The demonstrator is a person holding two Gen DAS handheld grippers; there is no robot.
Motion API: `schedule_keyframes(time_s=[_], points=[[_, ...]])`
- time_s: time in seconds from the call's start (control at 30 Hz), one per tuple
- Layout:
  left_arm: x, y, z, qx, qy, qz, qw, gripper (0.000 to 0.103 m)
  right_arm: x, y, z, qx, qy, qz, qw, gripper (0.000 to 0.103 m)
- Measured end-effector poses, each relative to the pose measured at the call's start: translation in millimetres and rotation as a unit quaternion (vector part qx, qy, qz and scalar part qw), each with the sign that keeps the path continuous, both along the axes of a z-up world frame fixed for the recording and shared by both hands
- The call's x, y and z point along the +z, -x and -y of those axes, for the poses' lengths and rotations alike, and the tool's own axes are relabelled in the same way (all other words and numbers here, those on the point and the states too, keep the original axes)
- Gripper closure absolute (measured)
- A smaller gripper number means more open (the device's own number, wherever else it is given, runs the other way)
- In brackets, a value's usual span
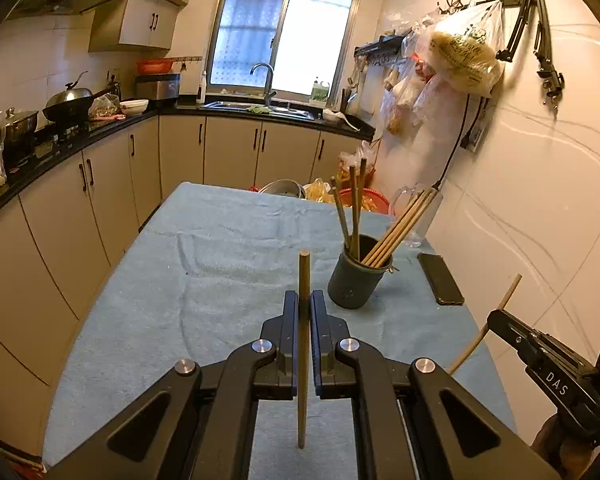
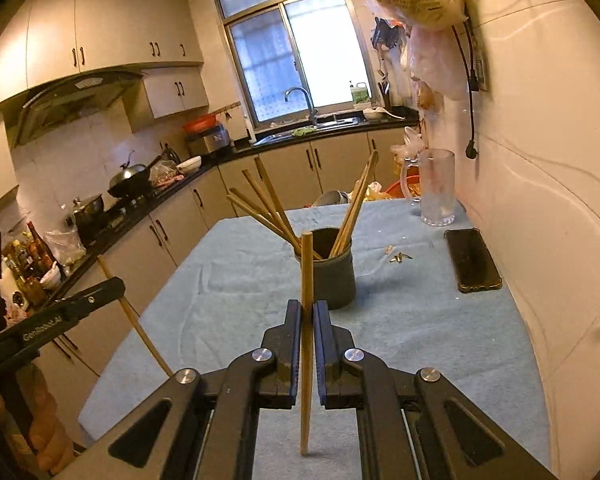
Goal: Organize utensils
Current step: 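Lift the left gripper's chopstick upright while the right gripper lifts its own, then lower the left gripper's chopstick into the black cup while the right gripper inserts its own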
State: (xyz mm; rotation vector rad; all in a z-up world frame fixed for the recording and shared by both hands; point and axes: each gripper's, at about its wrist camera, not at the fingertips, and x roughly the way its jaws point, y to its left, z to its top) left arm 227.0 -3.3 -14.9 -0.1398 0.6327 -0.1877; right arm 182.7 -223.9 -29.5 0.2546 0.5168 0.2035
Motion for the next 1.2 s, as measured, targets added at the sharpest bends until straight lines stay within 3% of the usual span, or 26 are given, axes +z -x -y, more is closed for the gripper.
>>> schedule_keyframes(time_s=[0.3,0.6,0.83,1.2], points=[[30.9,12.5,5.0,-0.005,-0.005,0.032,0.9995,0.098,18.5,9.9,9.9,-0.005,-0.012,0.028,1.0,0.096],[79.3,-1.5,19.3,-0.024,0.003,0.079,0.9965,0.098,59.9,11.9,22.1,-0.009,-0.02,0.071,0.997,0.096],[108.2,-29.6,42.3,-0.046,-0.004,0.12,0.9917,0.098,87.9,-10.2,32.0,-0.015,-0.024,0.093,0.995,0.096],[125.9,-101.5,76.7,-0.07,0.01,0.136,0.9881,0.098,104.2,-77.7,49.9,-0.029,-0.049,0.106,0.993,0.096]])
